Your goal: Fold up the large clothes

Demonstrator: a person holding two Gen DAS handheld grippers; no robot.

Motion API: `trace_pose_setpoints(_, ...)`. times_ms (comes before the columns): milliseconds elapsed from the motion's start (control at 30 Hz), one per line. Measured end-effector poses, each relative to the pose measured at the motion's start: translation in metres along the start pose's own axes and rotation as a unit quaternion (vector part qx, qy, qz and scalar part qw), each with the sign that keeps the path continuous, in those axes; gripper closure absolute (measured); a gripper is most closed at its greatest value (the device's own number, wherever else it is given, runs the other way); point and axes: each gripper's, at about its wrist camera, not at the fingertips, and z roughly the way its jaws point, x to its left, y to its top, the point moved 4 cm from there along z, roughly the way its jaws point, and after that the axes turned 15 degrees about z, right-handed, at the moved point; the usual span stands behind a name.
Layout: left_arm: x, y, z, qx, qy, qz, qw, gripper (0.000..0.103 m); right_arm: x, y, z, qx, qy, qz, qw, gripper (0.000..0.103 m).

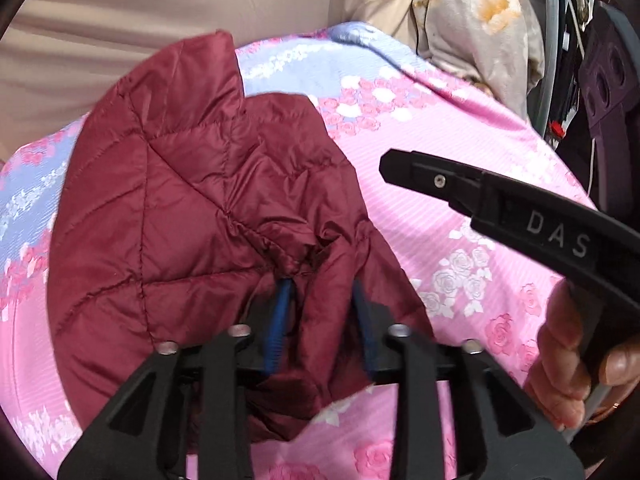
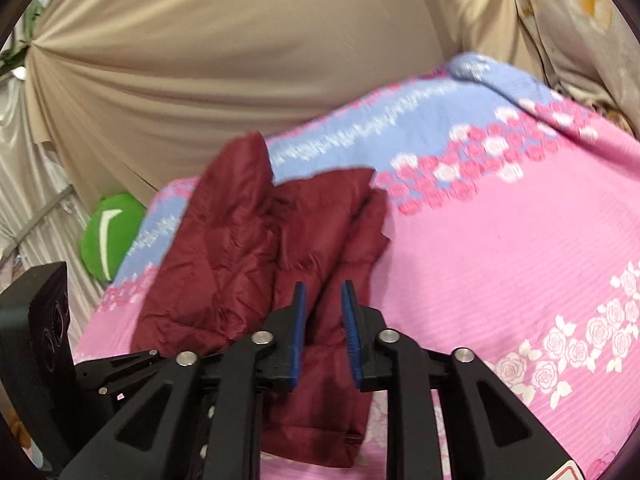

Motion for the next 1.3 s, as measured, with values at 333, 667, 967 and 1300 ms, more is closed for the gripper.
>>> trace_pose_setpoints(333, 0.059, -0.064, -0.098, -0.052, 0.092, -0.054, 0.9929, 0.018, 0.03, -0.012, -0.025, 0.022, 0.067, 0.004, 0.998, 0.042)
trace_pose_setpoints(667, 0.103, -0.117, -0.05, 0.022, 0.101, -0.145, 0.9841, 0.018, 0.073, -0.044, 0.047, 0.108, 0.016, -0.054, 0.993, 0.029)
trace_pose_setpoints(967, 0.097, -0.106, -0.028, 0.028, 0.074, -0.15, 0.9856, 0.017, 0.04, -0.018, 0.033, 0.073, 0.031, 0.008, 0.997, 0.101)
trace_pose_setpoints(1300, 0.087, -0.101, -0.006, 0.039, 0.046, -0.157, 0.9857, 0.017, -0.007, -0.034, 0.074, 0.126, -0.048, 0.037, 0.99, 0.099)
